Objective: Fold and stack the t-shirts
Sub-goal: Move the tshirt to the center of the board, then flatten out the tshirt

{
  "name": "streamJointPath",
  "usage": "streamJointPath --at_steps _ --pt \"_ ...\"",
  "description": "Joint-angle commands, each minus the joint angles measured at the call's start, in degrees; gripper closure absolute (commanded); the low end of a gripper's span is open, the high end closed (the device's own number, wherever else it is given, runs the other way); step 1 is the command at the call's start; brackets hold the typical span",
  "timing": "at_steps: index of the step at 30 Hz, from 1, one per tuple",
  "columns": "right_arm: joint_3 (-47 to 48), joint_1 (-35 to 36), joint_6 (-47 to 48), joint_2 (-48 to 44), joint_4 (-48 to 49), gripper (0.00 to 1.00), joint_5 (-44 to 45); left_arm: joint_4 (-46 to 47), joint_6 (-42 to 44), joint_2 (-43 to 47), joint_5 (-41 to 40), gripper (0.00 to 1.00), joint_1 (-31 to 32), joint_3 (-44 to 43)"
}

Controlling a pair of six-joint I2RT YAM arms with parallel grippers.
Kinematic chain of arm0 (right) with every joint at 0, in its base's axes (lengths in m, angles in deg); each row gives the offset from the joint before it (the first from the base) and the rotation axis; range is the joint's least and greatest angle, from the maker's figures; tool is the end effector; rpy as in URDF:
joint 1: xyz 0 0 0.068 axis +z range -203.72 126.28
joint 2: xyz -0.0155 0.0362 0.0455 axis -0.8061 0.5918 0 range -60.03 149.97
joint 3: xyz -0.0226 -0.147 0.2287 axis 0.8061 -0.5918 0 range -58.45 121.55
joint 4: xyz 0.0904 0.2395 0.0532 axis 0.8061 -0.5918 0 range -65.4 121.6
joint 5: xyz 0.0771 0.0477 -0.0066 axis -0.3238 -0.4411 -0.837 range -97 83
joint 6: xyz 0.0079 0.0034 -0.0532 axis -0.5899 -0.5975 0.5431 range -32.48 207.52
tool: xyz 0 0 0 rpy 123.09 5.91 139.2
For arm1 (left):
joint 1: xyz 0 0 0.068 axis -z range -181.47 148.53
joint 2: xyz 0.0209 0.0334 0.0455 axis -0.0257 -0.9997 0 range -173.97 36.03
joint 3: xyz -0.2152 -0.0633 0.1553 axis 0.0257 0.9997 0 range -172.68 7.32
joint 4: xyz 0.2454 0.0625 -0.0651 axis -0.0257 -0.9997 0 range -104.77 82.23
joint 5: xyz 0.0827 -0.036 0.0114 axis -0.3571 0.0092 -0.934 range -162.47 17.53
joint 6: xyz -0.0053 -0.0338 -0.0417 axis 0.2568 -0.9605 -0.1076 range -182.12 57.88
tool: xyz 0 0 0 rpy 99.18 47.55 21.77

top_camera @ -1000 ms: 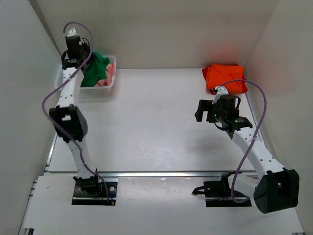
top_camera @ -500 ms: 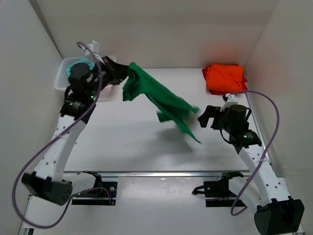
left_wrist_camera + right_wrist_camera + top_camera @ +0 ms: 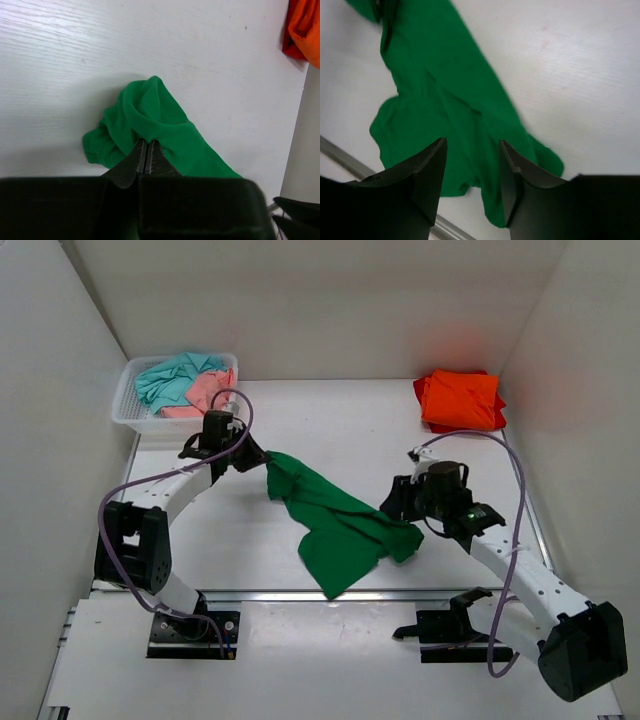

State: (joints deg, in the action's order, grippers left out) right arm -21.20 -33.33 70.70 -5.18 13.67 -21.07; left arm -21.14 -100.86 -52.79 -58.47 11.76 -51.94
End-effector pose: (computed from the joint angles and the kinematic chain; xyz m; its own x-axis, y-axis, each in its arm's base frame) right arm 0.1919 0.0806 0.2494 -0.6727 0.0494 -0.7382 -0.3434 0.8629 0.3707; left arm 0.3259 -0.0854 0.2348 -0.7640 -0.4441 -0.4681 -0.1071 0.8026 -0.5868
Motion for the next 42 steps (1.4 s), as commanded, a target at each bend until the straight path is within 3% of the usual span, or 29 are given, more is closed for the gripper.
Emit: streamJointPath --at_steps 1,4,6,16,20,25,28,34,42 --pt "-2.5 4.0 -0.6 2.9 -1.7 0.50 4.8 4.1 1.3 3.3 -0.5 1.00 -1.3 2.0" --pt "-5.3 4.4 -1.3 3.2 -2.5 0.32 7.8 4.3 1.8 4.8 -0.3 1.00 -1.7 4.1" --pt "-5.0 3.1 -1.3 2.9 -4.0 0.28 10.3 4.7 2.1 5.9 0.0 1.00 -2.6 5.8" --pt "-4.1 0.4 -5.0 -4.3 -14.3 0.30 20.9 4.6 2.7 9.3 -0.2 1.00 -2.3 10.4" --pt "-4.8 -3.8 -5.1 -6.9 -15.1 0.32 15.8 1.8 2.9 14.4 -7.2 1.00 -3.8 14.8" --pt "-6.8 -0.4 -8.2 -5.4 -11.8 0.33 12.0 -0.2 1.7 27.3 -12.8 1.00 -7.3 21.2" --pt "-7.9 0.8 -10.5 -4.9 -10.5 0.33 11.8 -3.0 3.8 30.4 -13.9 1.00 -6.8 21.2" --pt "-13.9 -1.0 -12.6 -4.7 -0.1 0.32 6.1 -2.8 3.9 32.1 -12.8 1.00 -5.4 23.8" --pt "-19.7 -3.2 -16.0 2.3 15.3 0.31 -3.3 -3.2 4.1 34.0 -13.3 1.00 -6.5 26.1"
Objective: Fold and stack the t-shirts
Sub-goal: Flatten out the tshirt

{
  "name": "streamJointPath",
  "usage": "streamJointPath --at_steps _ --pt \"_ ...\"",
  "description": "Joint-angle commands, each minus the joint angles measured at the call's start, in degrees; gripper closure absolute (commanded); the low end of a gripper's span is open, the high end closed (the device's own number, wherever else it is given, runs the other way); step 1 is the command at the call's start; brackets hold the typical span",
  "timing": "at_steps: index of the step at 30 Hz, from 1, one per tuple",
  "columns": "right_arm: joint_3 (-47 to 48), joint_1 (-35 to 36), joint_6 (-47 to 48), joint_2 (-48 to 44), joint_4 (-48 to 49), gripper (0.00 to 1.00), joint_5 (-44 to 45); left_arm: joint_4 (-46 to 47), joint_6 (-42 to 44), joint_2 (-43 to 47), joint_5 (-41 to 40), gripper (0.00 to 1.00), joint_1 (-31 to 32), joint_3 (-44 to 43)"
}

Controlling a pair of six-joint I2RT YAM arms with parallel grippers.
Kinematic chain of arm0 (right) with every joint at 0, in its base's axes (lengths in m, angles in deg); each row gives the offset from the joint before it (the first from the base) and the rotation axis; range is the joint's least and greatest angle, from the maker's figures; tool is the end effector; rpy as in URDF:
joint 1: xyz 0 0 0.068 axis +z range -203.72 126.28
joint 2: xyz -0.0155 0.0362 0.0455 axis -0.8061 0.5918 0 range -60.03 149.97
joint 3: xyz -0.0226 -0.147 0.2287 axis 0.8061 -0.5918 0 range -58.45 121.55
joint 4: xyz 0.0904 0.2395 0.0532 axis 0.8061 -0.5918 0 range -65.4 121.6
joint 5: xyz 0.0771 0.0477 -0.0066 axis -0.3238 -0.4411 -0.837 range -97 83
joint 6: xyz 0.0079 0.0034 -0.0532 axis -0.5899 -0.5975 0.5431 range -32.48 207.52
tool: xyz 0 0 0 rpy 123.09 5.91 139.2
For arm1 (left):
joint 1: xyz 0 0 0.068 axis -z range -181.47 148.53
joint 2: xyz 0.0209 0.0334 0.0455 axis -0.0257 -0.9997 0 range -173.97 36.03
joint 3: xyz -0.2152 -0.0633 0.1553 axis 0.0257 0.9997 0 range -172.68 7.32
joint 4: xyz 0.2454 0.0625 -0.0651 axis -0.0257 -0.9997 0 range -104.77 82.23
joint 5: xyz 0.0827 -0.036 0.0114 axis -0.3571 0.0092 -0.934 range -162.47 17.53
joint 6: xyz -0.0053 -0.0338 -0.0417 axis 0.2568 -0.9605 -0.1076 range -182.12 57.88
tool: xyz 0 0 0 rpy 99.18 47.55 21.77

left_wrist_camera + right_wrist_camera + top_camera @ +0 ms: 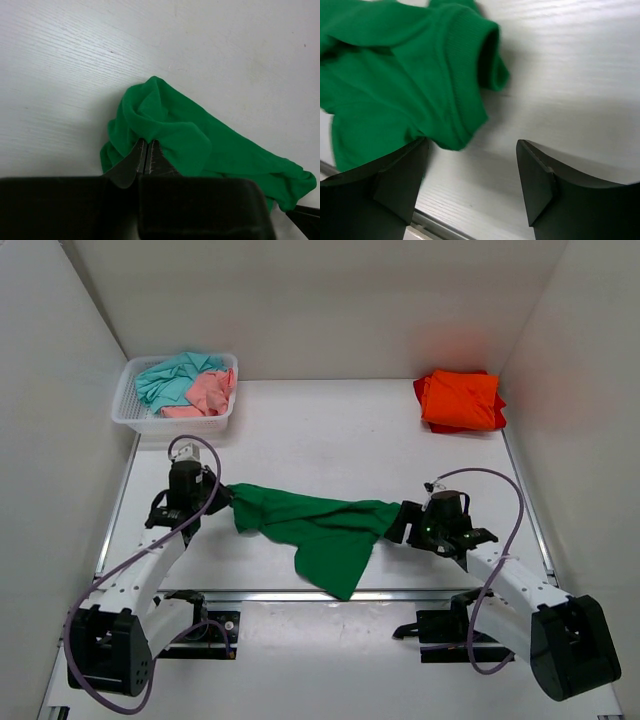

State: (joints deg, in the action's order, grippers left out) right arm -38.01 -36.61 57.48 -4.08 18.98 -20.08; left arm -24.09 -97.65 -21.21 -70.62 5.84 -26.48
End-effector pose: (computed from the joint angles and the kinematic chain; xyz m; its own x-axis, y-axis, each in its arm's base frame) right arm 0.1687 0.0604 0.1579 -0.8317 0.2542 -0.4936 -0.0168 0.8771 0.4800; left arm 0.2082 -0.0278 0.2230 -0.6044 -0.5080 -0.6137 -0.2450 0.8515 -0.4636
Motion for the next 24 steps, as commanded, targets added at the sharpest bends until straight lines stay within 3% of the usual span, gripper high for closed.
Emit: streamJointPath --at_steps 1,4,5,7,8,9,11,12,13,16,20,24 --pt "-3.2 0.3 -4.4 1.2 13.8 0.31 -5.0 -0.6 1.2 2.5 -1.8 1.00 -0.8 0.6" --pt "-5.6 -2.2 -7.0 2.4 20.7 0.35 -9.7 -1.3 2.3 3.0 -1.8 1.00 -1.4 1.2" --pt "-5.0 -2.9 -7.0 5.2 20.9 0.49 -11.6 -2.0 2.9 3.1 -3.1 1.00 -2.4 1.5" --pt "-3.0 -2.4 -5.7 7.5 19.5 0.63 -12.7 -2.1 3.2 3.4 -3.0 1.00 -3.2 1.5" --pt "-2.3 -2.3 -4.9 8.5 19.1 0.89 -12.6 -2.2 3.4 4.0 -2.7 1.00 -3.6 1.8" --pt "-2.3 -1.9 -4.9 8.7 19.3 0.99 -12.8 -2.2 3.1 4.1 -2.6 1.00 -4.2 2.0" --pt "-2.8 -1.9 -6.1 7.3 20.3 1.00 -12.6 -2.1 3.5 5.3 -1.8 0.78 -4.7 2.3" --pt "-2.9 -1.9 -6.1 6.1 20.3 1.00 -12.2 -2.1 3.4 5.7 -2.2 0.54 -5.1 1.9" --pt "-3.0 -1.7 -5.9 5.1 19.6 1.00 -11.5 -2.6 3.6 6.5 -1.2 0.46 -4.8 1.3" --pt "-1.7 -3.1 -4.4 4.5 16.6 1.00 -10.9 -4.2 5.1 7.7 2.2 0.40 -3.9 -0.6" --pt "-2.1 -3.9 -2.9 4.7 16.1 0.99 -11.4 -9.6 6.8 8.0 4.4 0.43 1.2 -3.0" --pt "-1.7 -3.1 -2.9 5.6 16.8 0.99 -11.1 -8.2 4.4 8.1 4.0 0.45 6.9 1.4"
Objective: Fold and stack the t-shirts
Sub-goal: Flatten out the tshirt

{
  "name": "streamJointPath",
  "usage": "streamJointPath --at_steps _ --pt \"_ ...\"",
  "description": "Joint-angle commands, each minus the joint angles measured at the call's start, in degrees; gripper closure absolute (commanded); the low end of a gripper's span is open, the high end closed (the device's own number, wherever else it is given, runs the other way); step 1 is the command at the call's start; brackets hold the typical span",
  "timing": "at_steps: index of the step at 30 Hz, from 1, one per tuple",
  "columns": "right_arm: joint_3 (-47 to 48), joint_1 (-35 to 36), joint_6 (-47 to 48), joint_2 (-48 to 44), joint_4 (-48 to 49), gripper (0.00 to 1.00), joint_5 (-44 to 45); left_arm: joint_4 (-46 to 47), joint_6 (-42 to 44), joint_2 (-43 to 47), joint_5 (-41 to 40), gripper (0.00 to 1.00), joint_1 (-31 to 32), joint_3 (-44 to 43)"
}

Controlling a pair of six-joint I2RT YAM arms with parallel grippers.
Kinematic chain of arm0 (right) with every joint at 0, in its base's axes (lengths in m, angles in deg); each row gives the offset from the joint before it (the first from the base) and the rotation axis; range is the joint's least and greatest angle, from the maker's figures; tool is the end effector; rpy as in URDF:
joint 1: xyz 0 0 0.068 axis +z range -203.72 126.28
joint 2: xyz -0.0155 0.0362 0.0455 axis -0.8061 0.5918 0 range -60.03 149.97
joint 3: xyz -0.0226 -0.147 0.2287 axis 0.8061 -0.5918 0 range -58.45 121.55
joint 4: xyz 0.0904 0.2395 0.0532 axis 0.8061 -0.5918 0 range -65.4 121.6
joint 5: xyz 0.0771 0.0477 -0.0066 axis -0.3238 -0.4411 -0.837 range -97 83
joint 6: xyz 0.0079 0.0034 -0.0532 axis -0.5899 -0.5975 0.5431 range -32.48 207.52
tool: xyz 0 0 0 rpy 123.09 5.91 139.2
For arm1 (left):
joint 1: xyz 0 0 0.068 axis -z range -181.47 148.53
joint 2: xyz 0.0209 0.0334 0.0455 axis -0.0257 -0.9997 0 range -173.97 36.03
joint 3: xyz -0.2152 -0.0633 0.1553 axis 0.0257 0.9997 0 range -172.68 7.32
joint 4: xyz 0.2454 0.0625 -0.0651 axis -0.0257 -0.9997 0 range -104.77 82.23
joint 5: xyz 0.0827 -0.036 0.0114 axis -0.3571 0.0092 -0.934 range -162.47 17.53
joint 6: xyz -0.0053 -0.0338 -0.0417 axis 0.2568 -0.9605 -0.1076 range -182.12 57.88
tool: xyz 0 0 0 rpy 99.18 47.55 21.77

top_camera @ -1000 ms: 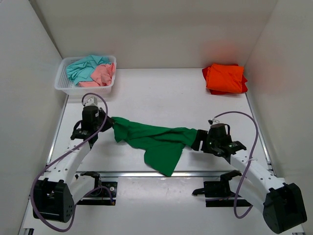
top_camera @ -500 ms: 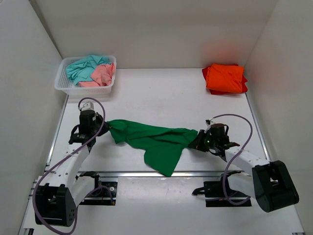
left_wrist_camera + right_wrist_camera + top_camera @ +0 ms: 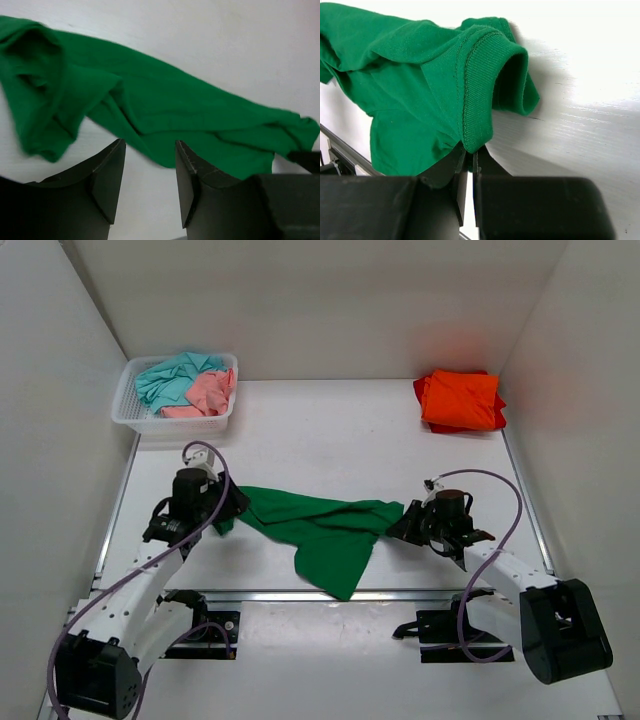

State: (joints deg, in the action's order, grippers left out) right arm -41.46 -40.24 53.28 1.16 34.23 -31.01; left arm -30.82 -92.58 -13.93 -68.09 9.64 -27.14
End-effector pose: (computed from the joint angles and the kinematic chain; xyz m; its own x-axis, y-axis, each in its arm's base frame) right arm 0.1813 0.0584 0.1464 -0.8197 0.3321 -0.4667 -0.0578 0.7627 0.6441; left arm 0.1839 -0.0388 0.2397 -0.6541 -0.3866 -0.6501 -0.0937 0.8943 -0.4375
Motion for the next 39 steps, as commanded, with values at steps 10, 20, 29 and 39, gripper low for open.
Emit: streamJointPath --at_steps 10,20,29,39 --pt "2.2 1.7 1.9 1.0 2.1 1.00 -0.1 -4.8 -0.7 2.7 -10.2 0.50 -1.9 4.2" --pt "3.9 0.2 3.1 2.6 1.6 1.00 -0.7 -7.4 0.5 -5.3 -13.0 0.50 0.0 3.1" --pt "8.6 -6.9 7.3 6.7 1.9 1.00 -3.1 -8.2 -0.7 -5.6 -14.1 0.53 0.9 3.0" --pt "16.6 -19.2 14.9 12.8 -2.5 1.00 0.2 -6.5 -2.3 -1.5 -17.0 0.60 -2.3 -0.9"
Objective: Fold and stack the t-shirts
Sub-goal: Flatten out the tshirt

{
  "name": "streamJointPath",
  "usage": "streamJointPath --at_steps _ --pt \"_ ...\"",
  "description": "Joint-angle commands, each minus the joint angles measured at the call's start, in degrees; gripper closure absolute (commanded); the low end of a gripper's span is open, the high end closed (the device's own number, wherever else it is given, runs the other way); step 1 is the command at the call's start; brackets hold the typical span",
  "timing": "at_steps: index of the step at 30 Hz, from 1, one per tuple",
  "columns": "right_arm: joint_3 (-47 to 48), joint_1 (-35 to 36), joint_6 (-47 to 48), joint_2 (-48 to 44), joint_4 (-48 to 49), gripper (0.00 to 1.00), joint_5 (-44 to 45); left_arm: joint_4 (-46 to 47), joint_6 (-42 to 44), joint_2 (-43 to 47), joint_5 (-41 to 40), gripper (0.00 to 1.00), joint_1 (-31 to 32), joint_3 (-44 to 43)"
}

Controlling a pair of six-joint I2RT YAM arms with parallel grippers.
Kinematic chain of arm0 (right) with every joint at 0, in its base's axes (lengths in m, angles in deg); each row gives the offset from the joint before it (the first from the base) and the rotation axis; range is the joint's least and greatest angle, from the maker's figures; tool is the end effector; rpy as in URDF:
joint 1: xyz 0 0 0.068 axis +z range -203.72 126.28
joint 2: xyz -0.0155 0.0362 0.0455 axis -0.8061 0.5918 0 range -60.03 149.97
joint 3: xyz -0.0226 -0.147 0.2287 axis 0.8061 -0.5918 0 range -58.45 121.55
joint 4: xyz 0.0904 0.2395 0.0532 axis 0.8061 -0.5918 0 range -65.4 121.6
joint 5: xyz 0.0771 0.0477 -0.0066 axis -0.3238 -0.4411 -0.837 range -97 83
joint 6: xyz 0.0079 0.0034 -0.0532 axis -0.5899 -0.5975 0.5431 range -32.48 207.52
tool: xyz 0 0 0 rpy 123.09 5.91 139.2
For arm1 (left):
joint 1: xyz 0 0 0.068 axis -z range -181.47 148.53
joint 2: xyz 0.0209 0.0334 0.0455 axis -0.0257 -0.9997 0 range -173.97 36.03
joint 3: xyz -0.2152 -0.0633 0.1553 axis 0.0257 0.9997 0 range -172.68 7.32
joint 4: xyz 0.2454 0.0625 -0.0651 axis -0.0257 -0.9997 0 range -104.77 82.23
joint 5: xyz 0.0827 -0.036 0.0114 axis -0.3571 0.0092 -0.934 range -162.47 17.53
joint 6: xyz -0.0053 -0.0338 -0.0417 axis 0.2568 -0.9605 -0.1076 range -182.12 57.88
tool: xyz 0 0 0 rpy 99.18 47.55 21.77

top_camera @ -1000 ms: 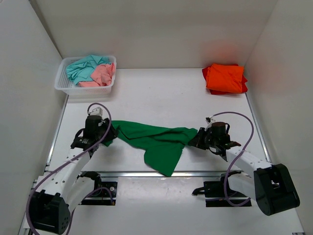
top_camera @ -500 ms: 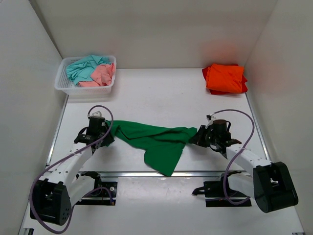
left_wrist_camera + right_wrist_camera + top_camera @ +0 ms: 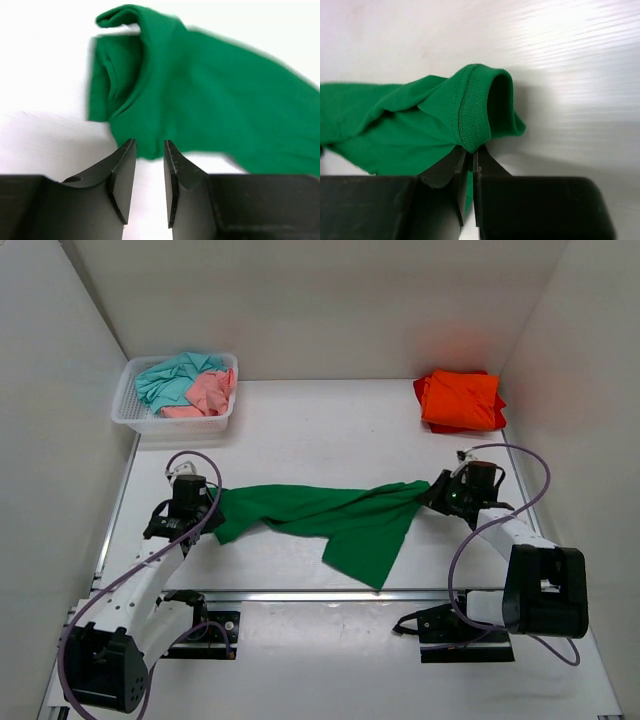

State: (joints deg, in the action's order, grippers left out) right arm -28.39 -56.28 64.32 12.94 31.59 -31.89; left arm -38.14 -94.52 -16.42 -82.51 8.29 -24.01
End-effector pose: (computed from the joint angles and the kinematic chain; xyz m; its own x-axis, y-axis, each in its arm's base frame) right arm 0.2412 0.0043 0.1707 -0.7305 0.3904 -0.5603 0.0222 0.8336 0.5519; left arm 0.1757 -0.0239 0.2051 -0.6832 -0.4178 -0.5989 -0.3625 0.9060 -0.2186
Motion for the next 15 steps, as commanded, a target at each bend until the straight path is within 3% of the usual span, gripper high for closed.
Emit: streamJointPath --at_steps 1,6,15 --pt "4.0 -3.1 3.3 1.3 0.0 1.00 0.5 0.3 -0.1 0.3 -3.0 0.61 -0.2 -5.0" --pt "4.3 0.7 3.2 2.2 0.0 1.00 2.7 1.8 0.1 -0.1 -1.9 0.60 -0.5 -4.4" --pt "5.4 -1.4 3.5 3.5 0.2 1.00 3.6 0.5 2.8 -8.0 6.5 0.61 2.5 -1.5"
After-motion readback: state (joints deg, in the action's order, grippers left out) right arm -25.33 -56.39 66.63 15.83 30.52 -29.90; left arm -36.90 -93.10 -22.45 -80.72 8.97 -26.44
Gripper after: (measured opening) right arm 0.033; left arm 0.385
